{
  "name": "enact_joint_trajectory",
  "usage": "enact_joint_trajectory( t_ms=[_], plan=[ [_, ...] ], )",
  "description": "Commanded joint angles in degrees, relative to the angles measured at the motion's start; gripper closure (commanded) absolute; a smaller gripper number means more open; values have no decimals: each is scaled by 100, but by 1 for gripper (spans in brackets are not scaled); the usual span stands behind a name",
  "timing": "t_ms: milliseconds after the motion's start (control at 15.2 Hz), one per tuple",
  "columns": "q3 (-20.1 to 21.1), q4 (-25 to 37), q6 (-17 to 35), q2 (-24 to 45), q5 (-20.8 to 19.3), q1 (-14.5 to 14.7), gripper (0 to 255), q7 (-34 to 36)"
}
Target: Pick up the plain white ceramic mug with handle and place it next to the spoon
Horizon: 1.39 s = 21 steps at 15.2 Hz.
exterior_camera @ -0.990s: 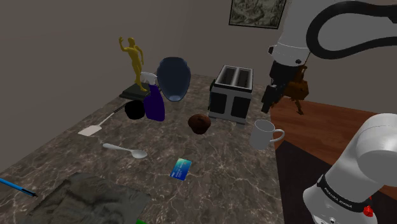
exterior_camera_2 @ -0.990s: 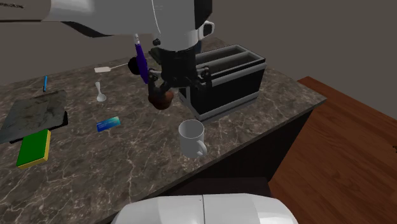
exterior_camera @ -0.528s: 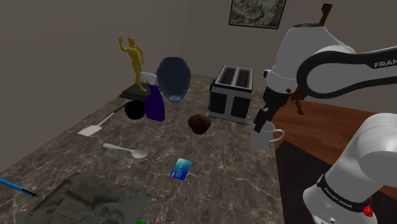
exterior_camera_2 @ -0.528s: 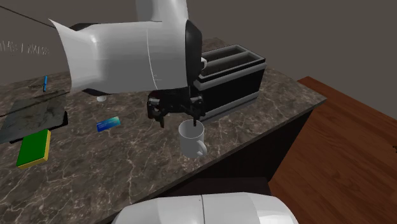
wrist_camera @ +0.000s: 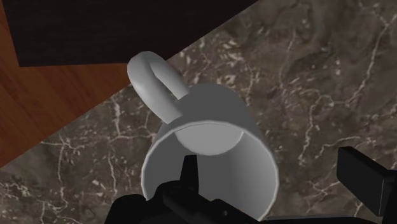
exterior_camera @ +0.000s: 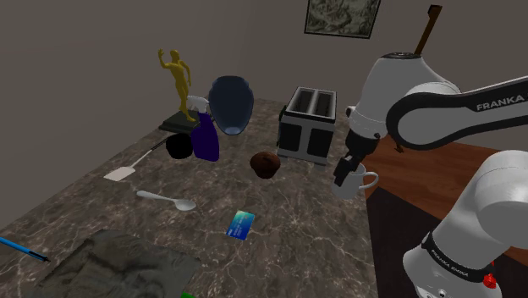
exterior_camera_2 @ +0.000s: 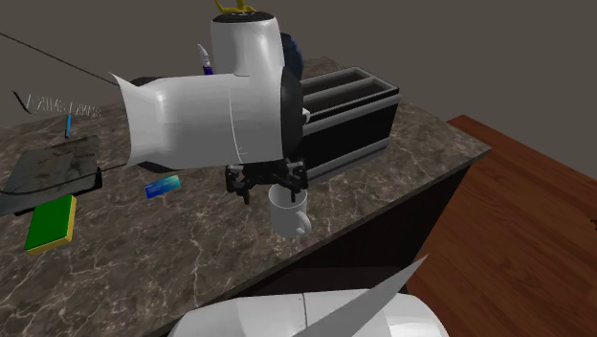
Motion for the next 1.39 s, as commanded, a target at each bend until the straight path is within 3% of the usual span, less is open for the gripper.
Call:
enact_joint_trajectory(
  t_ms=[0, 330, 396, 990, 1320],
  plan=[
    [9, -13, 49, 32, 6, 3, 0, 5],
    [8, -13, 48, 31, 6, 3, 0, 4],
    [8, -13, 48, 31, 6, 3, 255, 4],
    [9, -13, 49, 32, 6, 3, 255, 5],
    [-49, 256, -479, -229, -49, -18, 255, 1]
  ],
)
